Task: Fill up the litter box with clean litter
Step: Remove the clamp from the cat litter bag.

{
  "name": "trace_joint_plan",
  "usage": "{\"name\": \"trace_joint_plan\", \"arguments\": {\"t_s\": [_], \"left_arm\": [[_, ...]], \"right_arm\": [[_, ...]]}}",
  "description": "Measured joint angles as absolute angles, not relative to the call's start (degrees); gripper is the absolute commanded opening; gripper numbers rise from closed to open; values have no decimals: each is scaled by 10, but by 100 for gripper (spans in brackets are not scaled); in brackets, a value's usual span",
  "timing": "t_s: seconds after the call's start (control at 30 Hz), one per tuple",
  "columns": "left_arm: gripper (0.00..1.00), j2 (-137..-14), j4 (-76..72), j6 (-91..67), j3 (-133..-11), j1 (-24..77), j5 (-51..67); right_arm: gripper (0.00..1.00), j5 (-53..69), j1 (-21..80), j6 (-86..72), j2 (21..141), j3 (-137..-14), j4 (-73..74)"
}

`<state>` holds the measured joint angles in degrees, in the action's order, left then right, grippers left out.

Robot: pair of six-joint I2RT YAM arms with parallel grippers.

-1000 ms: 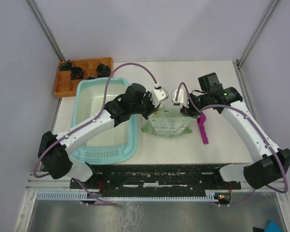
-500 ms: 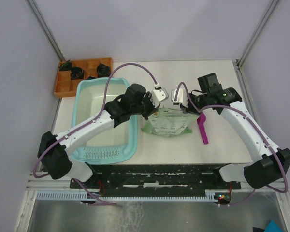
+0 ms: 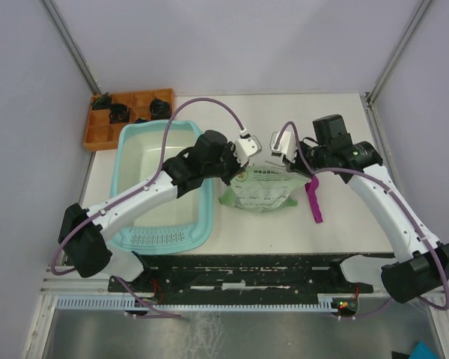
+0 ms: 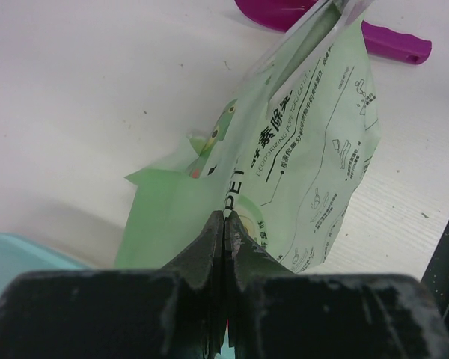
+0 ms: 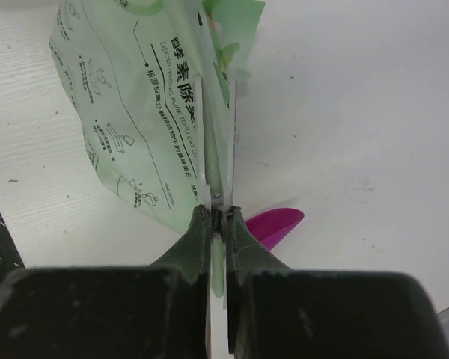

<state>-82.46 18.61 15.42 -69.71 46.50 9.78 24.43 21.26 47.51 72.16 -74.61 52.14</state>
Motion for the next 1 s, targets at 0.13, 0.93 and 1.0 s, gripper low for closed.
{"name": "trace_joint_plan", "arguments": {"t_s": [0.13,0.93,1.0], "left_arm": [[3,-825,181,154,-696,468,88],[3,-789,161,122,-663,494,51],[3,-787,161,120,-662,496,49]], "right_arm": [[2,239,196,441,708,-747,516],[2,153,-114,144,1007,-889,356],[2,150,-136,132,1048,-894,353]]}}
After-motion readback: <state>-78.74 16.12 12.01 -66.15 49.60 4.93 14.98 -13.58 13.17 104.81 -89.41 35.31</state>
